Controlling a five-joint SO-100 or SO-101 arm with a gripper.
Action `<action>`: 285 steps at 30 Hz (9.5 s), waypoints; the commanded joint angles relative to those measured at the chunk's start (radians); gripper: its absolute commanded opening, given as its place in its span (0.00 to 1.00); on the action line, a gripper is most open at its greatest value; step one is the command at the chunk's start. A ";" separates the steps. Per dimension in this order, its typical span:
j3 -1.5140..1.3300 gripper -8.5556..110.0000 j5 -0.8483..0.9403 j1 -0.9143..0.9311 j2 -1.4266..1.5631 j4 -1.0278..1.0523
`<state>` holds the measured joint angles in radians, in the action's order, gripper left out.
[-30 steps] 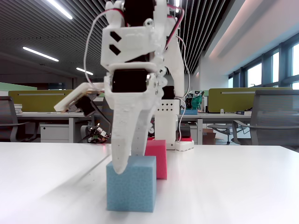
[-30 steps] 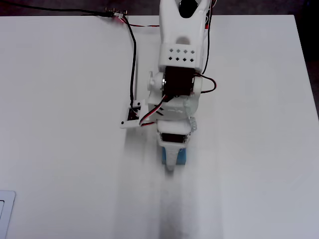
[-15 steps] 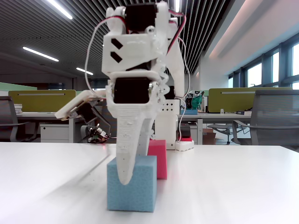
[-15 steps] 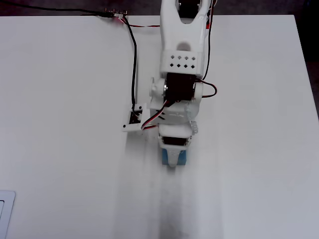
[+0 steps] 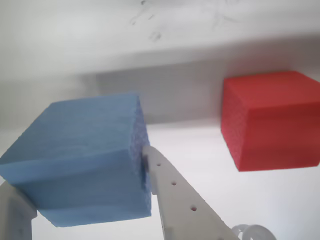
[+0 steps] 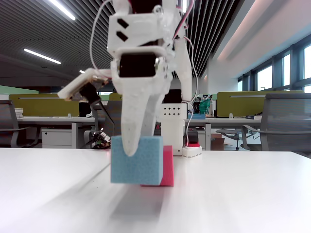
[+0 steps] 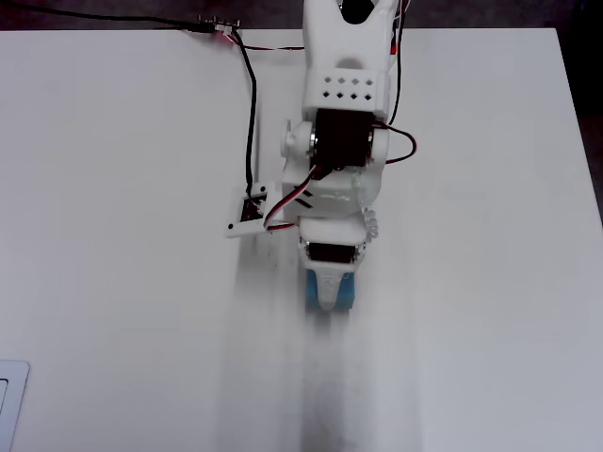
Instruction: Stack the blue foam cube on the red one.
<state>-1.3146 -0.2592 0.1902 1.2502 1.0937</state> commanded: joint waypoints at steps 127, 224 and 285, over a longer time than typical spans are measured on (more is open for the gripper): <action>-1.422 0.14 0.012 0.015 1.933 0.084; -1.514 0.23 0.012 -0.011 1.933 0.041; -1.514 0.27 0.014 -0.008 1.933 0.041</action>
<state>-2.8271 -0.2470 0.1779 3.1799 1.1474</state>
